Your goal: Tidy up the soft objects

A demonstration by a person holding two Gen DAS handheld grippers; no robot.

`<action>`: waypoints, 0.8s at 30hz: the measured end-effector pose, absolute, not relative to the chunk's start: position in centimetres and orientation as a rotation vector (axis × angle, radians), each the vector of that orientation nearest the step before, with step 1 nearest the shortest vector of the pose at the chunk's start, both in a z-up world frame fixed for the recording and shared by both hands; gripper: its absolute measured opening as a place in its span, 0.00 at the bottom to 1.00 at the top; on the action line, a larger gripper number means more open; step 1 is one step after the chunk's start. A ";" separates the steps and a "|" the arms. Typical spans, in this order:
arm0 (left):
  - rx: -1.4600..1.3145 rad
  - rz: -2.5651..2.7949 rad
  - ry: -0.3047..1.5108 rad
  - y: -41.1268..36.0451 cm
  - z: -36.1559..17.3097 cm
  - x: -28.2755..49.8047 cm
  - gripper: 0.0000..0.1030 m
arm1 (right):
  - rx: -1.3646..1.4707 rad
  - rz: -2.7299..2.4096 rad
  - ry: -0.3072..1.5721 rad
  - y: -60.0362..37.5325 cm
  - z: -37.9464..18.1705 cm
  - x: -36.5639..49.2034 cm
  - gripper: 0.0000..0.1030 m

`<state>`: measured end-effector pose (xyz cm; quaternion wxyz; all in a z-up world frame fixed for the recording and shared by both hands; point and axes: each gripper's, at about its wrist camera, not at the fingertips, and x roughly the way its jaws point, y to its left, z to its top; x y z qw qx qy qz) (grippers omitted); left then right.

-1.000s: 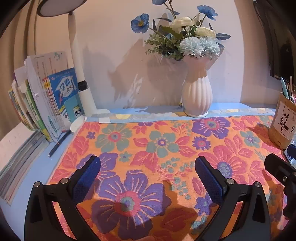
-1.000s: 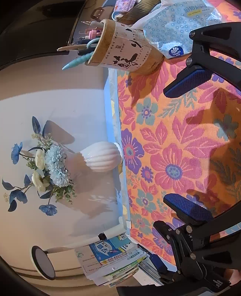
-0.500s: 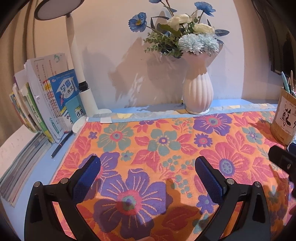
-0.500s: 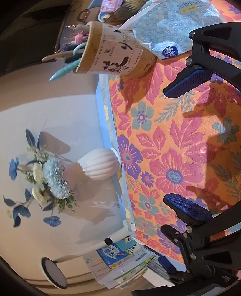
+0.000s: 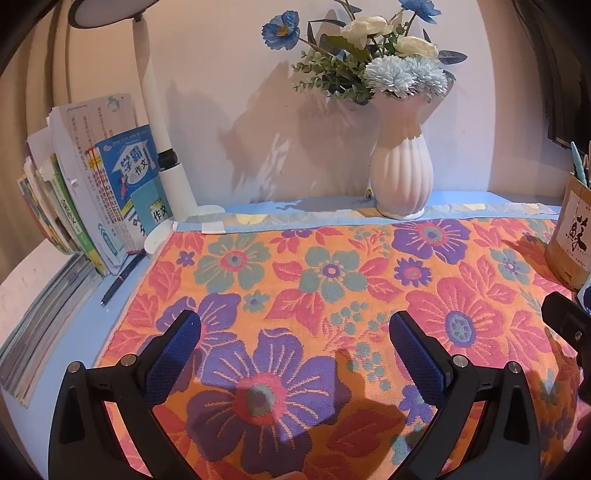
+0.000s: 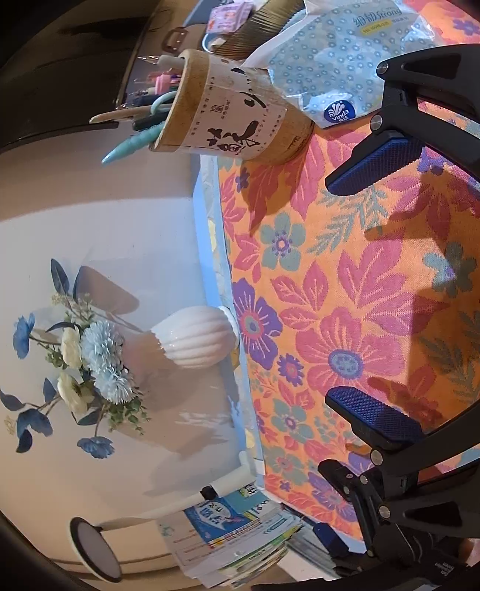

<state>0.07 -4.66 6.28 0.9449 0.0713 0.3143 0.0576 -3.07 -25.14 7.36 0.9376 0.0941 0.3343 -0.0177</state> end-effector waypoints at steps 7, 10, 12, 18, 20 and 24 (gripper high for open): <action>0.154 0.123 0.652 -4.7 6.2 0.3 0.99 | 0.096 -0.064 0.686 -23.6 7.3 -3.2 1.00; 0.149 0.124 0.651 -4.6 6.2 0.3 0.99 | 0.082 -0.064 0.690 -23.3 7.3 -3.1 1.00; 0.148 0.122 0.656 -4.6 6.1 0.3 0.99 | 0.086 -0.066 0.694 -23.5 7.2 -3.0 1.00; 0.150 0.123 0.659 -4.7 6.1 0.4 0.99 | 0.083 -0.073 0.703 -23.4 7.1 -2.9 1.00; 0.150 0.124 0.661 -4.7 6.1 0.4 0.99 | 0.076 -0.072 0.706 -23.3 7.1 -2.9 1.00; 0.142 0.119 0.668 -4.6 6.1 0.5 0.99 | 0.075 -0.073 0.714 -23.3 6.9 -2.7 1.00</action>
